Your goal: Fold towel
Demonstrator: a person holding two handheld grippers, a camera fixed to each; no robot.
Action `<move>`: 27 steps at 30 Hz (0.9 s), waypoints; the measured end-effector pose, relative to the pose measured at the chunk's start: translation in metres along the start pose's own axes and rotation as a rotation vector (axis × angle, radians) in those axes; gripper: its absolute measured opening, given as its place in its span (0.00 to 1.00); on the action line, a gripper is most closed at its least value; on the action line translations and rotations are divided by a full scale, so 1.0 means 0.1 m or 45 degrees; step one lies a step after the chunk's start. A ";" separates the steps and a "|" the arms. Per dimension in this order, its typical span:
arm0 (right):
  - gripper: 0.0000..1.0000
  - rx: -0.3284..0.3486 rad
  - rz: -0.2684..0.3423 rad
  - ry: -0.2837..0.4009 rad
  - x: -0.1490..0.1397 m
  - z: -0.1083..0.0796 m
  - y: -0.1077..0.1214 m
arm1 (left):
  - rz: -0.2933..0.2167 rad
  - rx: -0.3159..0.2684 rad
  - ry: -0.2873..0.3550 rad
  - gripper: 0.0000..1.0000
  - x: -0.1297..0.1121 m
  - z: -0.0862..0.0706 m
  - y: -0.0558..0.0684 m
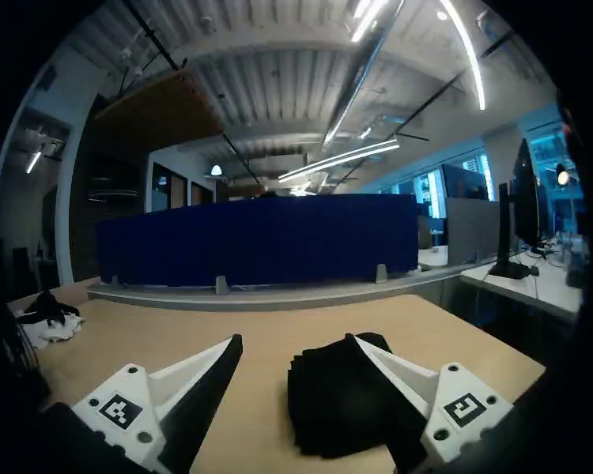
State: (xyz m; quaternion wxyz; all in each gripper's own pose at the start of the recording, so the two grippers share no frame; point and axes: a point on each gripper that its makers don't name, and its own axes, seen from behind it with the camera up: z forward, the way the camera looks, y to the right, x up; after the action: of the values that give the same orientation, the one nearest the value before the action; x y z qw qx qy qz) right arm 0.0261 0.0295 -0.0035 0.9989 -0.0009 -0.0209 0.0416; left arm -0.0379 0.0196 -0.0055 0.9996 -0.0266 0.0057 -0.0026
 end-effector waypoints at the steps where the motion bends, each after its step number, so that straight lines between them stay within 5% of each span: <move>1: 1.00 0.001 -0.001 0.005 -0.03 0.01 0.00 | 0.000 0.000 0.000 0.95 0.00 0.00 0.00; 15: 1.00 -0.013 0.036 0.018 -0.40 0.14 -0.02 | 0.000 0.000 0.000 0.95 0.00 0.00 0.01; 27: 1.00 -0.005 0.036 0.077 -0.39 0.13 -0.04 | -0.001 0.000 0.000 0.95 0.00 0.00 0.01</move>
State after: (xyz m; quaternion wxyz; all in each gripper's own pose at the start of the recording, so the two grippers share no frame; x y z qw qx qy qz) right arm -0.0131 0.0220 0.0078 0.9984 -0.0045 0.0091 0.0556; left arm -0.0384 0.0202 -0.0055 0.9996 -0.0265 0.0056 -0.0029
